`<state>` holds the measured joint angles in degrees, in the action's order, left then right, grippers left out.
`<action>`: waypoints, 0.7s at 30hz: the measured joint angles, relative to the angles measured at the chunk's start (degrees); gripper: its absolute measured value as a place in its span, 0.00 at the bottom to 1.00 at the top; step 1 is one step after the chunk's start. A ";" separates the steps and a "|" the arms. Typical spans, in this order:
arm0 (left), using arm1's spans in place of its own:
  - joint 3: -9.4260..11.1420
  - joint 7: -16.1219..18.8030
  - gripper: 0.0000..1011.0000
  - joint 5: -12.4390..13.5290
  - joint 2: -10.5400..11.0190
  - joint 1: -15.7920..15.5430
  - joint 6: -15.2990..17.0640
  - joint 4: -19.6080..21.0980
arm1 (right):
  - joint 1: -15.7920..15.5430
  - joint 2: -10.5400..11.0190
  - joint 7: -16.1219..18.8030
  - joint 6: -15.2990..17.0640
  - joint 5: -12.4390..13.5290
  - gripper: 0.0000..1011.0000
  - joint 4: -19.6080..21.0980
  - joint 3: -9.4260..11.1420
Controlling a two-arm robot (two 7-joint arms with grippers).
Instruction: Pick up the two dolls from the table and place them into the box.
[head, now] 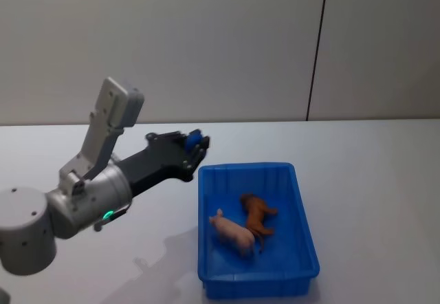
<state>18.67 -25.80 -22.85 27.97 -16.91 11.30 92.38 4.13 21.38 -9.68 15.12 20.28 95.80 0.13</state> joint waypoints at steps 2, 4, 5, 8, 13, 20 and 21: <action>0.32 -1.79 0.16 -0.44 -1.02 -1.24 0.00 -1.19 | 0.00 0.00 0.00 0.00 0.00 0.99 0.00 0.00; 0.56 -2.95 0.16 -0.72 -1.71 -2.06 0.00 -2.10 | 0.00 0.00 0.00 0.00 0.00 0.99 0.00 0.00; 0.79 -4.34 0.16 -1.04 -2.35 -2.80 0.05 -3.06 | 0.00 0.00 0.00 0.00 0.00 0.99 0.00 0.00; 1.35 -6.71 0.16 -1.64 -3.72 -4.37 0.30 -5.35 | 0.00 0.00 0.00 0.00 0.00 0.99 0.00 0.00; 2.28 -10.46 0.16 -2.41 -5.79 -6.67 0.87 -9.39 | 0.00 0.00 0.00 0.00 0.00 0.99 -0.01 0.00; 3.91 -16.50 0.20 -3.17 -9.10 -10.39 1.67 -17.28 | 0.00 0.00 0.00 0.00 0.00 0.99 0.00 0.00; 4.34 -17.65 0.25 -3.25 -9.94 -11.34 1.71 -19.43 | 0.00 0.00 0.00 0.00 0.00 0.99 0.00 0.00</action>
<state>23.00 -43.45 -26.10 18.03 -28.26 13.01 72.95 4.12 21.38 -9.68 15.12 20.28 95.80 0.13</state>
